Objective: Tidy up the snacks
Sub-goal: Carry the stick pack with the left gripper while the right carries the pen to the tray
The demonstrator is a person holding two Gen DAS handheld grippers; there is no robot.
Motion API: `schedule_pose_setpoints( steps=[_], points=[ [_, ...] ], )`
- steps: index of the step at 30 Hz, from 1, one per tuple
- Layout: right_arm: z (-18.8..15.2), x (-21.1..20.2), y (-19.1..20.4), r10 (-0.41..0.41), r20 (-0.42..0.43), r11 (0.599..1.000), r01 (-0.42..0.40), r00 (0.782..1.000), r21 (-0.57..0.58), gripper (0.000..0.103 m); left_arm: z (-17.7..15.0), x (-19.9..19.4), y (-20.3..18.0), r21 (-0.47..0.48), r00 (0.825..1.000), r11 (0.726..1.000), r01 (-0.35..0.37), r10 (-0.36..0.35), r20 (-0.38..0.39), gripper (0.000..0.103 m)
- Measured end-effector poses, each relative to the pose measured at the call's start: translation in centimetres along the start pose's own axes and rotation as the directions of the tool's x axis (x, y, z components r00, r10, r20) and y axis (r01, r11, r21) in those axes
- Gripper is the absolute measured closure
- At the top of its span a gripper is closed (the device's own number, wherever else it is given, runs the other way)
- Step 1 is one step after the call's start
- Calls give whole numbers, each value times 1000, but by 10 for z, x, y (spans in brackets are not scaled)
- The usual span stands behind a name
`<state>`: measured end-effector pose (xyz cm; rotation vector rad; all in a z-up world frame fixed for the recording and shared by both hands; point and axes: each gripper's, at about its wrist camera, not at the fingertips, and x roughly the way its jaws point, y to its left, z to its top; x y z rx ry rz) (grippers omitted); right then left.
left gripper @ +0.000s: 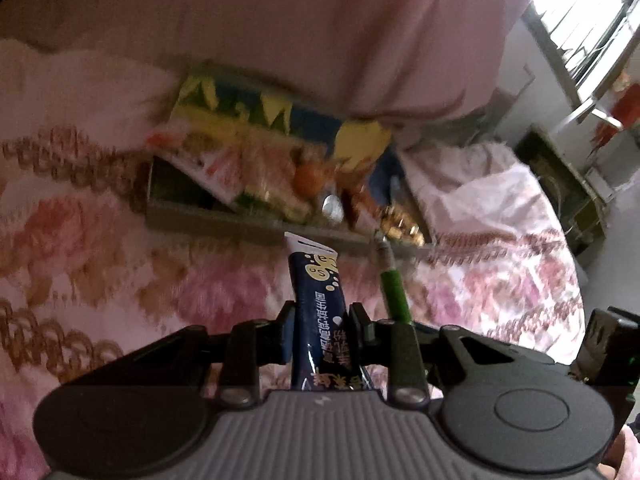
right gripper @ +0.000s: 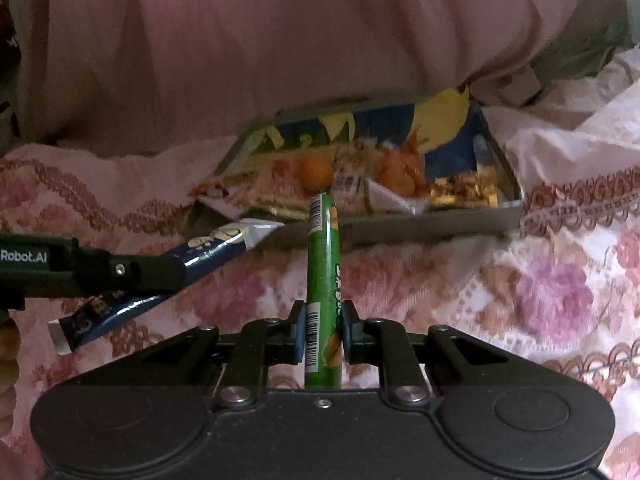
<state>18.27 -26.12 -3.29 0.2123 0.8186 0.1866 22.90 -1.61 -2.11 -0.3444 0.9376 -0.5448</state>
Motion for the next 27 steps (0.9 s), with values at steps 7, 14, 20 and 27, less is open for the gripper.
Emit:
schedule_pose_setpoints(
  steps=[7,14,20,27],
  points=[
    [26,5,-5,29,90,999,-31,996,15,84,35,3,-12,21,993,1000,13,-15,115,73],
    [62,33,-18,16,158,999,-24,987,47,84,81,28,-16,34,964,996,-87,76,255,73],
    [82,66,-25,-4,170,999,-5,985,51,84,94,62,-6,28,942,983,-180,164,294,73],
    [90,102,-27,-55,141,998,52,988,20,84,90,92,14,5,932,969,-248,237,275,73]
  ],
)
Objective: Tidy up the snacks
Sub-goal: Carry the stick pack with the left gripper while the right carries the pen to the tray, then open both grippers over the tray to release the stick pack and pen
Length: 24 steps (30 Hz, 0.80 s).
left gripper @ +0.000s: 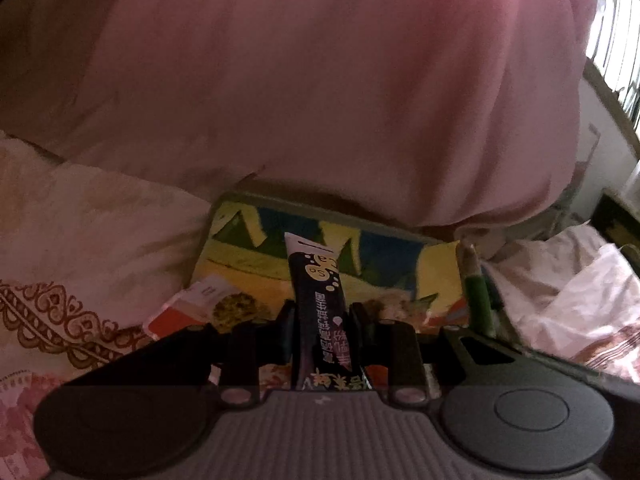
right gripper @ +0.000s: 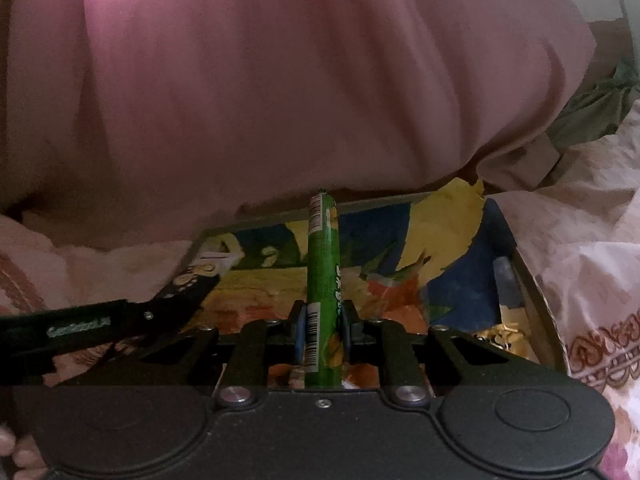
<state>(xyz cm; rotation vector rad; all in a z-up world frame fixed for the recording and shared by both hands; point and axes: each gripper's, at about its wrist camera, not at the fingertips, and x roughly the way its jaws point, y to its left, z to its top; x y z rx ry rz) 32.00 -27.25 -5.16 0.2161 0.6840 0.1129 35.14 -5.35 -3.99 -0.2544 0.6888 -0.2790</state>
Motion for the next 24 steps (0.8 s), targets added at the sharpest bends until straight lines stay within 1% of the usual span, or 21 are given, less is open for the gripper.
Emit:
schedule_pose_setpoints(
  steps=[2,7,11,14,16,18,20,23,24],
  points=[
    [-3,8,0,-17,-22,1000,17,1000,-7,84,-3,5,4,-1,1000,1000,-15,15,-2,73],
    [-9,13,7,-17,-39,999,16,999,-43,84,-8,11,5,19,999,999,-37,37,-3,72],
    [-11,19,8,-15,-59,999,12,998,-50,83,-8,10,2,39,999,998,-51,51,1,71],
    [-11,19,9,-19,-50,997,15,999,-75,81,-10,7,0,45,998,997,-60,60,-1,69],
    [-11,16,10,-14,-42,997,11,999,-75,77,-9,7,0,40,998,997,-61,61,-6,69],
    [-10,15,10,-11,-39,997,8,999,-77,77,-9,7,0,29,998,998,-57,57,-11,68],
    [-9,13,11,-11,-29,996,8,1000,-84,75,-10,6,2,18,998,998,-54,54,-12,66],
    [-9,5,13,-18,-6,994,17,1000,-109,70,-10,4,3,11,998,998,-57,57,-4,57],
    [-9,3,14,-23,2,993,23,1000,-115,67,-10,2,3,7,998,998,-56,56,1,55]
  ],
)
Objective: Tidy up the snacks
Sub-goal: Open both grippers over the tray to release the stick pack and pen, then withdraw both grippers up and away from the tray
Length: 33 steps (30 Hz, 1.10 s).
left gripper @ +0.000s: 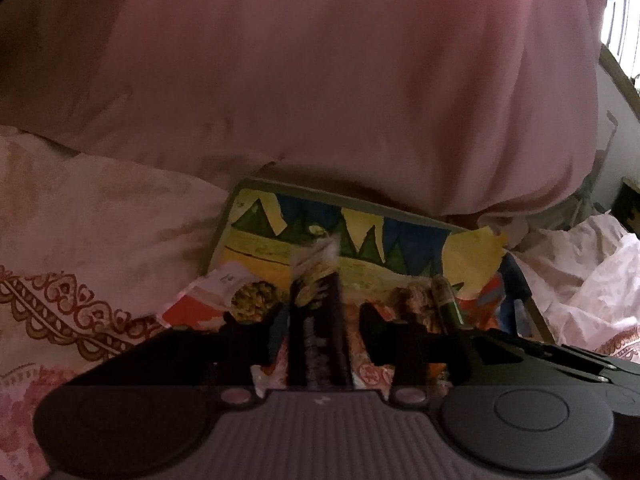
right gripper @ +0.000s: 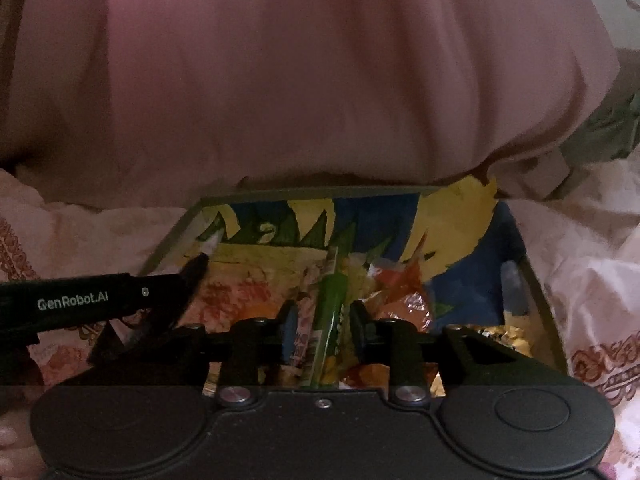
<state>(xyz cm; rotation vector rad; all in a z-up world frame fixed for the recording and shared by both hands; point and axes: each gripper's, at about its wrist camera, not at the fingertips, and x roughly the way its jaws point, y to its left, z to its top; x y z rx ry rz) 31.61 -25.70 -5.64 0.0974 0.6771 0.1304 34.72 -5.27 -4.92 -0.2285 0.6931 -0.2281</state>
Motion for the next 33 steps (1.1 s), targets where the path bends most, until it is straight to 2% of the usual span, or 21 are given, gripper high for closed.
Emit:
schedule_pose_setpoints(
  steps=[2,4,9,13,17,20,23,25,33],
  points=[
    [1,-6,0,-10,14,1000,10,1000,-3,63,0,-3,0,-7,1000,1000,-2,2,11,48],
    [3,-12,-2,-17,27,1000,17,999,5,54,1,-6,-1,-7,1000,1000,-7,7,24,44],
    [5,-35,-11,-44,69,999,42,997,30,38,1,-21,1,-30,998,999,-22,23,56,32],
    [6,-59,-17,-59,106,998,55,993,42,26,-1,-42,-1,-31,993,998,-48,51,102,16],
    [6,-85,-20,-64,146,998,59,987,38,17,-3,-69,-5,-10,984,997,-77,78,158,4],
    [3,-106,-21,-62,173,997,53,983,52,9,-6,-89,-10,19,976,994,-107,101,195,1],
    [-4,-128,-21,-56,189,998,50,980,41,5,-11,-109,-17,63,967,988,-143,126,222,0],
    [-9,-142,-20,-58,198,998,55,978,22,2,-17,-123,-19,61,962,985,-162,144,232,0],
    [-37,-186,-13,-42,175,999,39,984,21,1,-48,-165,-26,71,960,977,-203,184,213,0]
  ],
)
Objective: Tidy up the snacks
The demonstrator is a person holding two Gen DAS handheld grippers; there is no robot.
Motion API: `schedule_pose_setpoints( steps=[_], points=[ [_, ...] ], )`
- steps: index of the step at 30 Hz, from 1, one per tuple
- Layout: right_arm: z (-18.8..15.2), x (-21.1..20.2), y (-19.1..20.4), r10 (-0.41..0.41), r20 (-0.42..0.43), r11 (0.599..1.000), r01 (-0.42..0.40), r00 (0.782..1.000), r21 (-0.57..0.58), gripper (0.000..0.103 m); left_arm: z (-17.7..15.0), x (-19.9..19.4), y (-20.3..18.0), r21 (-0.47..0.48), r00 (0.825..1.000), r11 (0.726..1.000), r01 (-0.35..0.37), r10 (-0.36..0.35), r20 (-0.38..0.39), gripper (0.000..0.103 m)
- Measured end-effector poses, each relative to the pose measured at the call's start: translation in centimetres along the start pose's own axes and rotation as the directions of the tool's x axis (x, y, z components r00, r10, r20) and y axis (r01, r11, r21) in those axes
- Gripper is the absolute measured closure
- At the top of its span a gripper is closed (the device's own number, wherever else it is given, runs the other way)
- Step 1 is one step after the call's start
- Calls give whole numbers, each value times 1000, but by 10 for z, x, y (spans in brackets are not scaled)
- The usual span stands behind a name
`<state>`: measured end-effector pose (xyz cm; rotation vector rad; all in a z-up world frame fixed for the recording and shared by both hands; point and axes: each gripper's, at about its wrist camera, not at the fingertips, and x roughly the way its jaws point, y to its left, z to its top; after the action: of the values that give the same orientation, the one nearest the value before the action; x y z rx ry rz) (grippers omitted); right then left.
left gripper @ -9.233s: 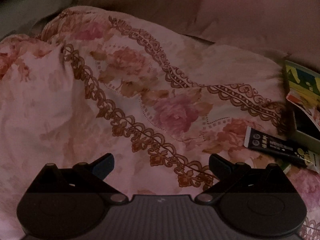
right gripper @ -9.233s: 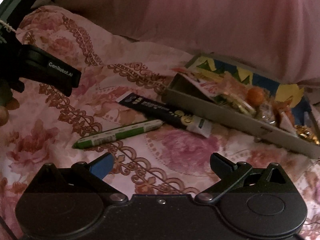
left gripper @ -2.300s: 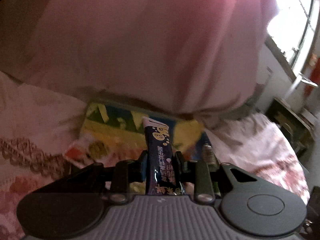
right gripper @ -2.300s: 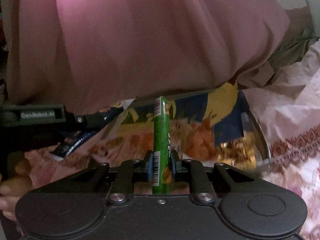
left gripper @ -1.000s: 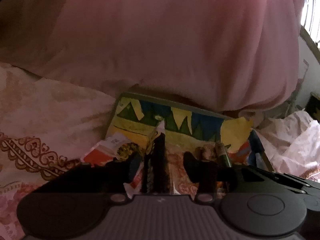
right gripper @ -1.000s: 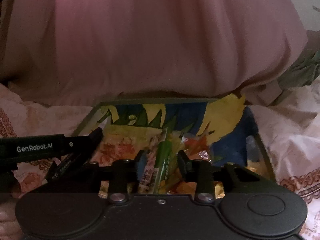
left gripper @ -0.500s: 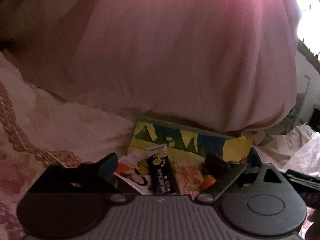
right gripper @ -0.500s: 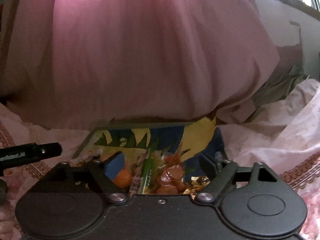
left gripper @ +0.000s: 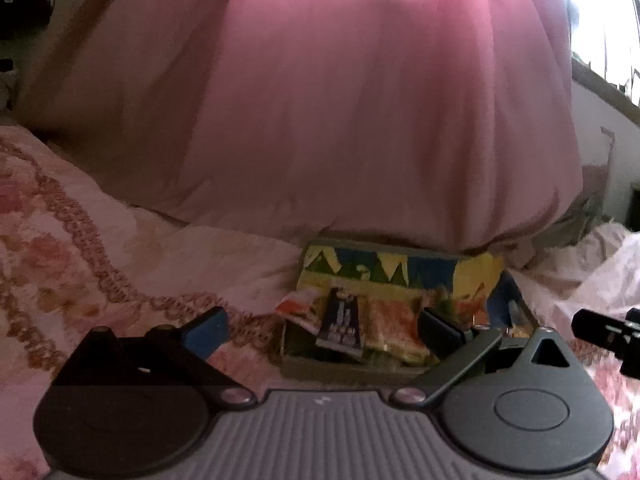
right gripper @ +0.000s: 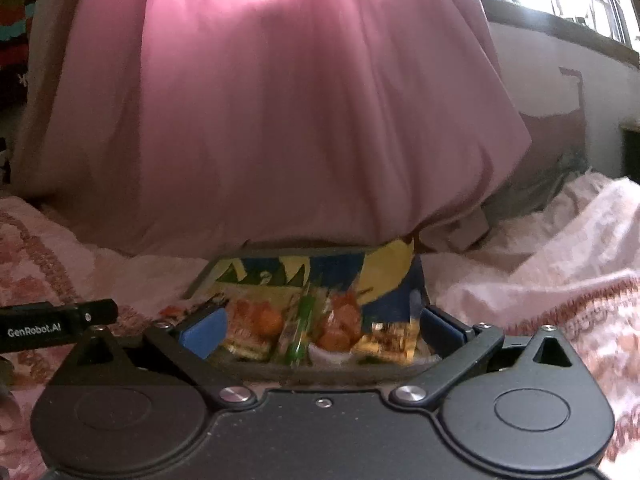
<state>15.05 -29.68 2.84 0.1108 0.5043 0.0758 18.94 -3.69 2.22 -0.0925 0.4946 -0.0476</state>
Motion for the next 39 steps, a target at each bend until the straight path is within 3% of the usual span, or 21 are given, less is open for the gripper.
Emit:
schedule_pose_setpoints(
  steps=[13,22,27,34,39],
  points=[
    [-34,-60,-1,-13,-57,1000,15,998,28,1,-41,-64,1,17,997,998,-63,64,-52,0],
    [-56,-77,-3,-29,-174,997,40,984,60,1,-63,-90,3,-13,991,997,-75,73,-117,0],
    [-62,-84,0,-45,-183,998,54,982,43,1,-74,-100,4,-15,985,996,-85,82,-151,0],
    [-65,-90,8,-53,-178,999,51,983,-12,1,-79,-109,-8,64,983,992,-105,114,-143,0],
    [-66,-92,8,-53,-180,999,52,982,-12,1,-79,-111,-7,58,982,991,-121,128,-141,0]
  ],
)
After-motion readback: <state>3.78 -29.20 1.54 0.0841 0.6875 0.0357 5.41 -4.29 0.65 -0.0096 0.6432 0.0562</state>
